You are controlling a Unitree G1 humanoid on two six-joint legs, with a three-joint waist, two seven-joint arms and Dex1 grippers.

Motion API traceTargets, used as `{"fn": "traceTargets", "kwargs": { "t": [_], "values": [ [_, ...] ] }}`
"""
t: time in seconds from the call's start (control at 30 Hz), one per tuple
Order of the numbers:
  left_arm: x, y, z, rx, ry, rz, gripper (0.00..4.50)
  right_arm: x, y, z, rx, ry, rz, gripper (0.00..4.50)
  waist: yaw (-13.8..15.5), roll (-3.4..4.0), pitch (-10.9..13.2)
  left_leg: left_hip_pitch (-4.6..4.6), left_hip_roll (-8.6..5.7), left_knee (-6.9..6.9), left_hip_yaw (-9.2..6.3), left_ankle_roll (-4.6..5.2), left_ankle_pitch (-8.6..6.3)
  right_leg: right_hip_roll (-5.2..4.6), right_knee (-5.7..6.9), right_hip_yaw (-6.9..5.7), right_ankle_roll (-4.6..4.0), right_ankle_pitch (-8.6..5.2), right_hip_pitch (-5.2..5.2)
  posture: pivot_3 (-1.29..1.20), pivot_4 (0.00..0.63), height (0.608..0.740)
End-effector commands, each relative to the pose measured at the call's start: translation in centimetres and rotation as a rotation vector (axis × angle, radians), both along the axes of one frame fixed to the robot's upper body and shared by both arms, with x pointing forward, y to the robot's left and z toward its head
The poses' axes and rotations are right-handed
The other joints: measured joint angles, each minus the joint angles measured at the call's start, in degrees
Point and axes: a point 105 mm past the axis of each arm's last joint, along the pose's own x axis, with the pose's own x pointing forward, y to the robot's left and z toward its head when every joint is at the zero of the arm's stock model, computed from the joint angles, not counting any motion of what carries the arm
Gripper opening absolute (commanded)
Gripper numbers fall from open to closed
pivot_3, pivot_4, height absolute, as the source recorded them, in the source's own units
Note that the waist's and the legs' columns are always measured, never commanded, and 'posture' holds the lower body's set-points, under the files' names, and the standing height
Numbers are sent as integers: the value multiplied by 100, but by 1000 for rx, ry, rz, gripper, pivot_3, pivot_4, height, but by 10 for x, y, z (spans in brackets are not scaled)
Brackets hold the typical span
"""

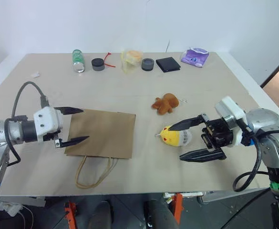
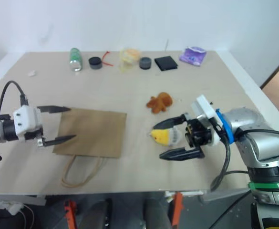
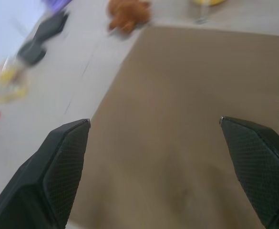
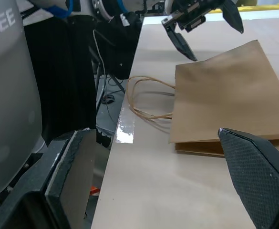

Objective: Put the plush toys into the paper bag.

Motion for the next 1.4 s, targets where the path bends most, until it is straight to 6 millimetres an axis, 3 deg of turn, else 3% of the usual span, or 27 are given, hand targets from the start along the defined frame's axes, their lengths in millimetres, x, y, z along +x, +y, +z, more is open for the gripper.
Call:
{"fn": "traceTargets", "kwargs": {
  "t": [0.03, 0.17, 0.37, 0.63, 1.0, 1.4],
  "values": [
    [-27, -1, -7, 179, -78, -190, 4500, -1, -4, -3, -36, -57, 25, 4416, -1, 0, 0, 1, 9, -1, 19, 0, 0, -1, 0, 4, -5, 3, -7, 0, 150, 740],
    [-48, 6, -20, 278, -96, -310, 4500, -3, -6, -9, -44, -59, 20, 4416, 6, 0, 0, -2, 26, -4, 39, 0, -2, 6, 0, 9, -9, 4, -18, 0, 150, 740],
    [-59, 16, -27, 333, -192, -411, 4500, -3, -7, -14, -44, -56, 2, 4416, 9, 0, 0, -3, 59, -3, 62, 0, -2, 29, 0, 11, -21, 11, -26, 0, 150, 740],
    [-54, 37, -37, 383, -248, -407, 4500, -3, -5, -17, -38, -51, -6, 4416, 5, 0, 0, 1, 90, 0, 121, 0, -1, 33, 0, 22, -31, 19, -33, 0, 150, 740],
    [-52, 28, -35, 332, -329, -431, 4500, -3, -5, -17, -39, -51, -15, 4416, 9, -1, 0, -1, 102, -1, 134, 0, -1, 44, 0, 32, -32, 24, -40, 0, 150, 740],
    [-51, 22, -45, 319, -325, -447, 4500, -3, -2, -17, -35, -52, -19, 4416, 9, 0, 0, 1, 128, -1, 155, 0, -1, 64, 0, 41, -39, 29, -47, 0, 150, 740]
  ]
}}
